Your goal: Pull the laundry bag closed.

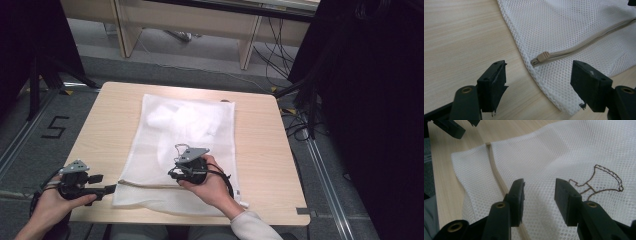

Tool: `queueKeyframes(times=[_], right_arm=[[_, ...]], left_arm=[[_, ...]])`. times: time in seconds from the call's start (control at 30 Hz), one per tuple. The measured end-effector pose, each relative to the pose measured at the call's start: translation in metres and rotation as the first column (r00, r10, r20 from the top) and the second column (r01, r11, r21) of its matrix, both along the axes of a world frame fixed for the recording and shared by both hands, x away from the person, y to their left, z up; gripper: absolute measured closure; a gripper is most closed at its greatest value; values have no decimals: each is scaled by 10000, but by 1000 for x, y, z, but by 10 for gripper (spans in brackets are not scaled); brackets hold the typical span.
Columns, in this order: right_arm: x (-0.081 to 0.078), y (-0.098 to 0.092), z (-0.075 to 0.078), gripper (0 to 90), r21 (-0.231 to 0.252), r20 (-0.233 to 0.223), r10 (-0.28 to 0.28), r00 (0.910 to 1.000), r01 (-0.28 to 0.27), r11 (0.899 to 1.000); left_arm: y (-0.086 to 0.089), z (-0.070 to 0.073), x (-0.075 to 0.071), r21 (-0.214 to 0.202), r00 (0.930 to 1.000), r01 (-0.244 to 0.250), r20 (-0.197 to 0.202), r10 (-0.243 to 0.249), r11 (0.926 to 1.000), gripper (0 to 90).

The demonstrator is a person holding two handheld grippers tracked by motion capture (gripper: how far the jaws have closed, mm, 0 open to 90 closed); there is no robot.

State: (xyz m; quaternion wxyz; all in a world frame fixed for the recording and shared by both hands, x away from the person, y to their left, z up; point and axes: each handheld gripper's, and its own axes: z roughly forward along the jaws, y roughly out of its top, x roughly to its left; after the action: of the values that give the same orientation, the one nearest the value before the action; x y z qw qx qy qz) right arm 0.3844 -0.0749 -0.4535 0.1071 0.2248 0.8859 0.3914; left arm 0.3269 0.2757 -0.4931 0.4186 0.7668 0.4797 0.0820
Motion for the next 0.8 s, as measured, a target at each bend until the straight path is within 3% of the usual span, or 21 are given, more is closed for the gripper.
queueKeyframes(times=[0.13,0.2,0.27,0.8], right_arm=[[0,6,0,606,-32,-38,55,10000,-55,10000],[1,9,-1,607,4,223,176,9996,-176,9998],[0,11,0,609,-61,-26,203,9998,-203,9998],[-1,41,-3,631,-201,56,873,9962,-871,9960]], left_arm=[[-1,0,0,-73,10000,-15,6,15,10000,281],[0,0,0,-61,10000,3,-11,-3,10000,281],[0,0,0,-59,10000,3,-17,-4,10000,281],[0,0,-1,0,10000,51,-45,-51,10000,281]])
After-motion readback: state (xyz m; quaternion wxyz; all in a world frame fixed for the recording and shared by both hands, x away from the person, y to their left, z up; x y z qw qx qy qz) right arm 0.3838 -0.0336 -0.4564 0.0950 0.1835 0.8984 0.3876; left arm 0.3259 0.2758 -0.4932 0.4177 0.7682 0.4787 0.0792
